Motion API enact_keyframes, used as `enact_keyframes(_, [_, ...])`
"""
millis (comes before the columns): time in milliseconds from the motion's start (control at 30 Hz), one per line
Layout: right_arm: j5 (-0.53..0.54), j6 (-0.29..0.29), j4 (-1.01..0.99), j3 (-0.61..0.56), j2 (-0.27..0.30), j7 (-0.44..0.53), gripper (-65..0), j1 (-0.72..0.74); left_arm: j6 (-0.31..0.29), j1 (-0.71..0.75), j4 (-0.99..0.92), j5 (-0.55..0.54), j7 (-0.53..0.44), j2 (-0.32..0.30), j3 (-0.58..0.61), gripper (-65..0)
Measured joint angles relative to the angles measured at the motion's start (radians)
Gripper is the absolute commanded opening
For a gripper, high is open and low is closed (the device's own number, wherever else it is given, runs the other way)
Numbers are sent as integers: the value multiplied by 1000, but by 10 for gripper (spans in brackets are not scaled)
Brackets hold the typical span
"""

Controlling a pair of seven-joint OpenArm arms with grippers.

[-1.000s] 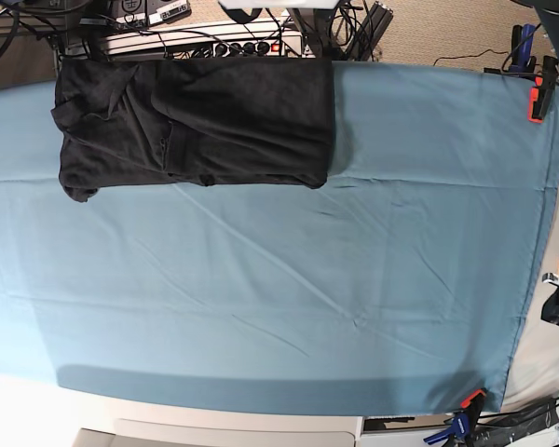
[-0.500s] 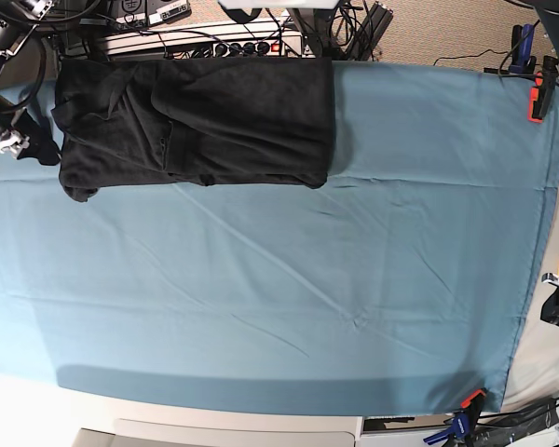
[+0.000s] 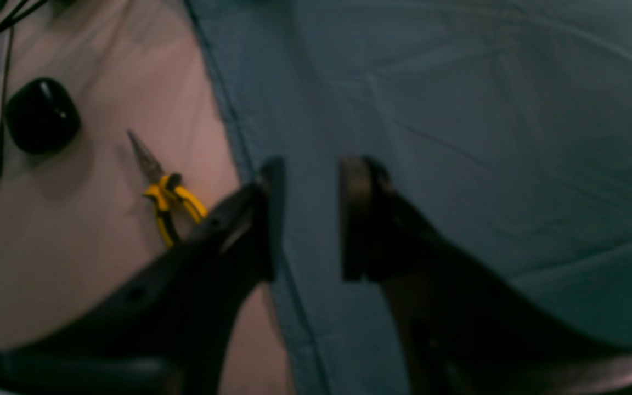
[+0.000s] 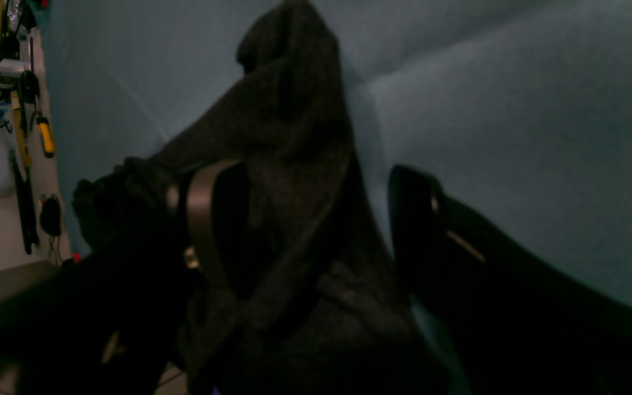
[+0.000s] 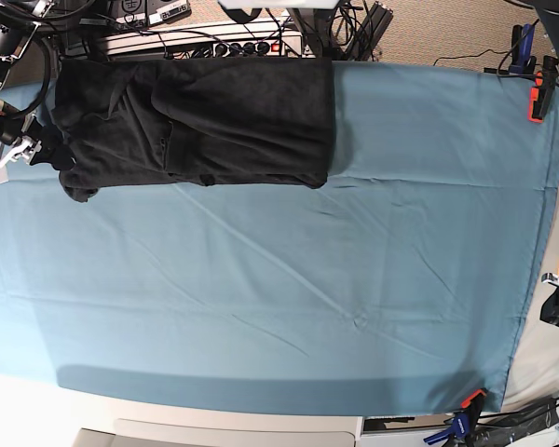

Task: Fold the T-shirt properly
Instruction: 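Grasp the shirt's folded end with the right gripper and tuck it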

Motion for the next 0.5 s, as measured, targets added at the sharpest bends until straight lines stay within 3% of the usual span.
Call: enact_keyframes(500, [79,8,1,0,0,11,-249,-59,0,0,0,0,0,0,0,-469])
